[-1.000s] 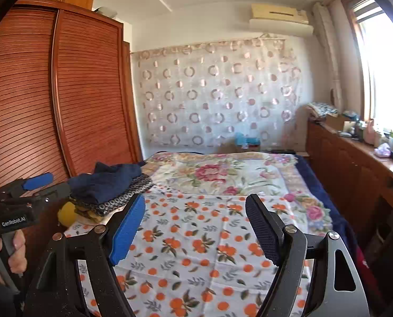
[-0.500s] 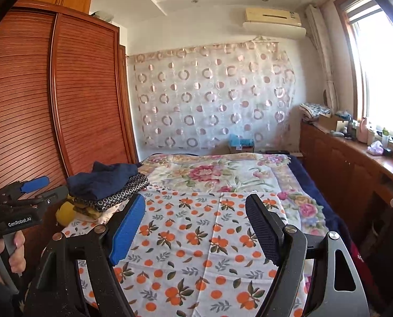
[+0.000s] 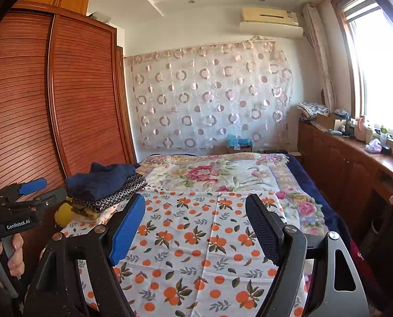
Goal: Fold small clothes
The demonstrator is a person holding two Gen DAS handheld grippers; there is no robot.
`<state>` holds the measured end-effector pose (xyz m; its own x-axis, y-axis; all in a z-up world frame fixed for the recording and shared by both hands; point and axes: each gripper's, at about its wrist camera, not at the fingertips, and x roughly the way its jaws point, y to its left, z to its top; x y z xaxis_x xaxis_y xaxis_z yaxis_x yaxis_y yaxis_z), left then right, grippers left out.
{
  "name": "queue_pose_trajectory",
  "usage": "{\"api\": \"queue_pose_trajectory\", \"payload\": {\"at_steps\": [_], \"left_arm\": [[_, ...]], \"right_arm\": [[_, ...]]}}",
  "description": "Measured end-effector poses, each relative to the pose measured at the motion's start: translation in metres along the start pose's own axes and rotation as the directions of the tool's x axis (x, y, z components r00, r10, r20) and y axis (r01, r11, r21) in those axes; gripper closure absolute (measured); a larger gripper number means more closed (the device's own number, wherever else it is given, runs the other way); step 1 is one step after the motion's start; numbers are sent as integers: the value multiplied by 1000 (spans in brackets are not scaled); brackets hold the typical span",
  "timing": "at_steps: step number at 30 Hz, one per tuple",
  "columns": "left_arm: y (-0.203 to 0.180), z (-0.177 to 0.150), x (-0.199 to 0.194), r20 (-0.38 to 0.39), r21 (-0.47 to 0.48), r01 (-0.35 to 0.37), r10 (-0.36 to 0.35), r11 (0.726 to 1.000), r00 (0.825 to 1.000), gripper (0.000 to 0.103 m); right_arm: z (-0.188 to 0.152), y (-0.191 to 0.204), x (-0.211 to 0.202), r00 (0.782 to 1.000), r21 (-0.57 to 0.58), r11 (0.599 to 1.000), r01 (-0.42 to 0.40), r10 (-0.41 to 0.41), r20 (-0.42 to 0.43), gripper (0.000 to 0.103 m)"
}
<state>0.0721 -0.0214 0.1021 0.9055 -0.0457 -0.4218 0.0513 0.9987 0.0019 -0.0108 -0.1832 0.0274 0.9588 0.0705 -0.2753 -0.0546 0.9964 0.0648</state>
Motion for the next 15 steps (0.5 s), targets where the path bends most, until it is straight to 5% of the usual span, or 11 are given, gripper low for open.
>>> {"api": "queue_pose_trajectory", "payload": {"at_steps": [15], "left_arm": [[-4,1,-3,6,-1,2,-2,1000,1000,21]], "right_arm": [[4,-15,-4,1000,-10,1000,-14,14,-4,23]]}}
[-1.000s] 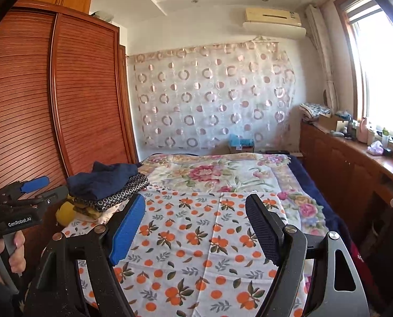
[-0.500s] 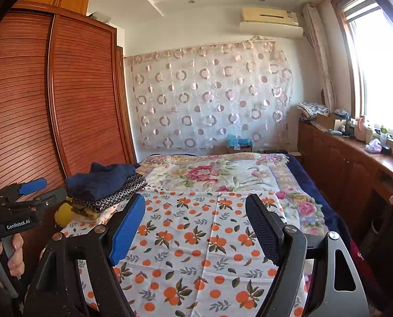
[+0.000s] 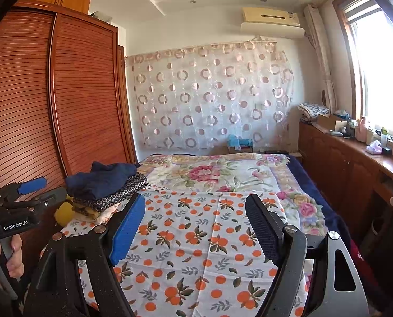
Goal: Fold small clothes
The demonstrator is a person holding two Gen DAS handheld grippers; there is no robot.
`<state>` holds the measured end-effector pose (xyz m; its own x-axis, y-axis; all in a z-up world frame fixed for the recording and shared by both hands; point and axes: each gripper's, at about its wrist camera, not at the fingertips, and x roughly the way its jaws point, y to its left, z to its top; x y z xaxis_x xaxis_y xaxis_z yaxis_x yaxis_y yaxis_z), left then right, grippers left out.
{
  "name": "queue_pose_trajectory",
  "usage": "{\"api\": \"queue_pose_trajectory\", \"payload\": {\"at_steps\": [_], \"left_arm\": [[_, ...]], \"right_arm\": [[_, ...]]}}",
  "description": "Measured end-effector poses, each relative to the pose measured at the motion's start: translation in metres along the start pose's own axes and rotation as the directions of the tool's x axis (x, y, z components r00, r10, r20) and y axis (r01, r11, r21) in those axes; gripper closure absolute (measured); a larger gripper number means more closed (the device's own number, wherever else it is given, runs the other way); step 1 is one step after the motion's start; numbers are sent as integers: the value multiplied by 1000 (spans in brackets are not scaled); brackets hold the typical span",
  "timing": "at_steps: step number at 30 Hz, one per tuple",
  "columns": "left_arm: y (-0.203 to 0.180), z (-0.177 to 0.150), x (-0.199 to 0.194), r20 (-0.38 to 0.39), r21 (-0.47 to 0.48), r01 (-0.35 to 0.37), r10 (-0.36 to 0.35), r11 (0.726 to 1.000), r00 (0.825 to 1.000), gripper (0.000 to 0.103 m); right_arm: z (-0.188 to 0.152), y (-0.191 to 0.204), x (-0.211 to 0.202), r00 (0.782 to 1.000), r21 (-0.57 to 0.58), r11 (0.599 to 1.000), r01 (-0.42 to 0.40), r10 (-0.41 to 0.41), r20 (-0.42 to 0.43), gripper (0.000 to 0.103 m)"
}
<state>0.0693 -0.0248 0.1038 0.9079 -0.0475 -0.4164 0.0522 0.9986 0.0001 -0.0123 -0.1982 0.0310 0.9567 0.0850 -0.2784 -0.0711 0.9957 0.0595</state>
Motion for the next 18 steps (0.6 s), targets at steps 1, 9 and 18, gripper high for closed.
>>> {"api": "queue_pose_trajectory", "payload": {"at_steps": [1,9,18], "left_arm": [[0,0,0,-1,-1,1,-1,1000,1000,21],[-1,0,0,-2,-1,-3,3,1000,1000,21],[-5,3,-3,1,0,-6,6,1000,1000,21]], "right_arm": [[0,-1,0,1000,0,1000,-1,1,0,23],[1,-7,-1,1000,-3,1000,-8,8,0,23],[1,-11,-1,1000,-6,1000,-13,13,1,23]]}}
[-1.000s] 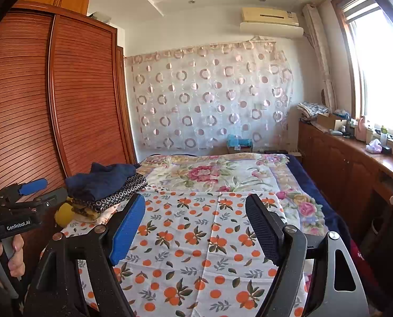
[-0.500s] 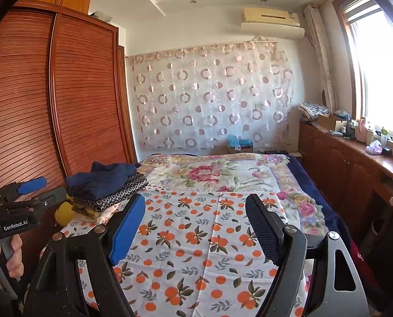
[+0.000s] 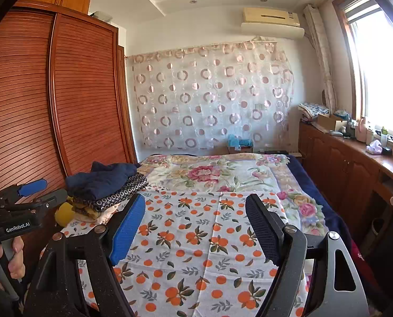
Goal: Fold small clothes
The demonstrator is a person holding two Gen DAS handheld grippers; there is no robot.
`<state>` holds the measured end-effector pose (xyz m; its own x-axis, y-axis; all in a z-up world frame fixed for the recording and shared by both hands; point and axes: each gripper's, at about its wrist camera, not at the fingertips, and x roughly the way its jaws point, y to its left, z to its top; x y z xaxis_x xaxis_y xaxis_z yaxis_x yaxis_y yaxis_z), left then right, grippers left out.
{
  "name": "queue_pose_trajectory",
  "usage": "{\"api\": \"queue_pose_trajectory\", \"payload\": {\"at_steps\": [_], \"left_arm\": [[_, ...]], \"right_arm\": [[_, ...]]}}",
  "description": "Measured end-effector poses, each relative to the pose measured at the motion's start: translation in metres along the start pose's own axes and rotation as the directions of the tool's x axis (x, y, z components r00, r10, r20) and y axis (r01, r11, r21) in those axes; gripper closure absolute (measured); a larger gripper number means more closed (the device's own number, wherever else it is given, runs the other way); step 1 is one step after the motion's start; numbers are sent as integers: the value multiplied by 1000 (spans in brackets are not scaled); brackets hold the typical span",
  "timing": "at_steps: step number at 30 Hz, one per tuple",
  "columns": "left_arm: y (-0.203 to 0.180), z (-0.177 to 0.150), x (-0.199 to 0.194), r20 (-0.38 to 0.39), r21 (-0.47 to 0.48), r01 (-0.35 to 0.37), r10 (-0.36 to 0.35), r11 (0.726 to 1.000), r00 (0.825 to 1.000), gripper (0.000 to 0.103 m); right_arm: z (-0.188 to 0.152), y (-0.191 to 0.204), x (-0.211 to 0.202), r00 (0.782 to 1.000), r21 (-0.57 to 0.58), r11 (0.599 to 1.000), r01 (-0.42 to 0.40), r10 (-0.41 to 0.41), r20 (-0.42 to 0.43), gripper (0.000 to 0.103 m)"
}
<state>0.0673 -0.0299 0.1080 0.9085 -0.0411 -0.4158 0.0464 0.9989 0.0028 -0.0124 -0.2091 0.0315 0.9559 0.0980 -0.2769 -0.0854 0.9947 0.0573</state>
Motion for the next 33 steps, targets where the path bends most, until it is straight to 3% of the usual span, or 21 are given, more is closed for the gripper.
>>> {"api": "queue_pose_trajectory", "payload": {"at_steps": [33], "left_arm": [[0,-1,-2,13,0,2,-2,1000,1000,21]], "right_arm": [[-1,-11,-2,1000,-11,1000,-17,17,3,23]]}}
